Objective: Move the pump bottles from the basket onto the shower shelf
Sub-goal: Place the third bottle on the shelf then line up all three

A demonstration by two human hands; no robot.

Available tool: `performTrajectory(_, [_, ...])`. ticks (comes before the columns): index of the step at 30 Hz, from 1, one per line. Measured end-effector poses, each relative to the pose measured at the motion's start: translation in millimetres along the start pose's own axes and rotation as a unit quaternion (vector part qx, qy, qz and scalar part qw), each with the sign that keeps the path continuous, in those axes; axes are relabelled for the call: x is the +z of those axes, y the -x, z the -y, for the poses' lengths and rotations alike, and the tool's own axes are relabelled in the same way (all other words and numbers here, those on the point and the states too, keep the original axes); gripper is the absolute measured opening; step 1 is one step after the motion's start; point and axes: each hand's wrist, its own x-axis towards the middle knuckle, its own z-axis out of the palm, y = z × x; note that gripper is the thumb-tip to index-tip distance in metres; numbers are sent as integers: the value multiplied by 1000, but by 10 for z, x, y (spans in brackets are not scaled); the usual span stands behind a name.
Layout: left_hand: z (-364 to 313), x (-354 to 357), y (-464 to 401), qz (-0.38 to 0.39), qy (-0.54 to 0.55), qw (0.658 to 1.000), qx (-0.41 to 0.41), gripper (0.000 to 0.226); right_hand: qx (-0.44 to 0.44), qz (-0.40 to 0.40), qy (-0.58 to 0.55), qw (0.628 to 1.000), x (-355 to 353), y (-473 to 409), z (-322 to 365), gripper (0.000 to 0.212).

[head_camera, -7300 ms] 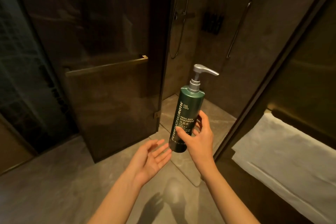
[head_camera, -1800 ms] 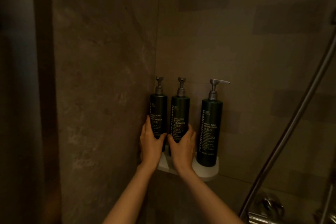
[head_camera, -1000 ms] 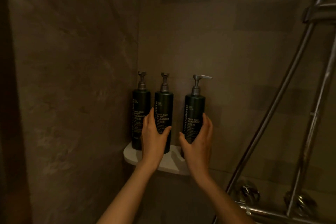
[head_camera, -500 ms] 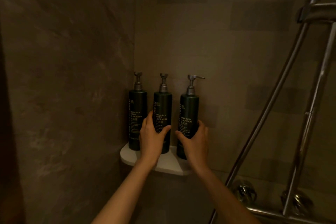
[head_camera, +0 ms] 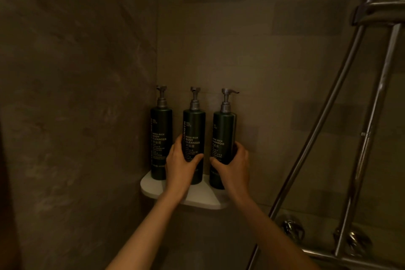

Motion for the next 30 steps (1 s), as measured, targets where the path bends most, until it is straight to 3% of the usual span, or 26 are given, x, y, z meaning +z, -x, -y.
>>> performTrajectory(30, [92,-11,-25,15,19,1000,17,76,-1,-5,-10,1000,16,-42,-60,79])
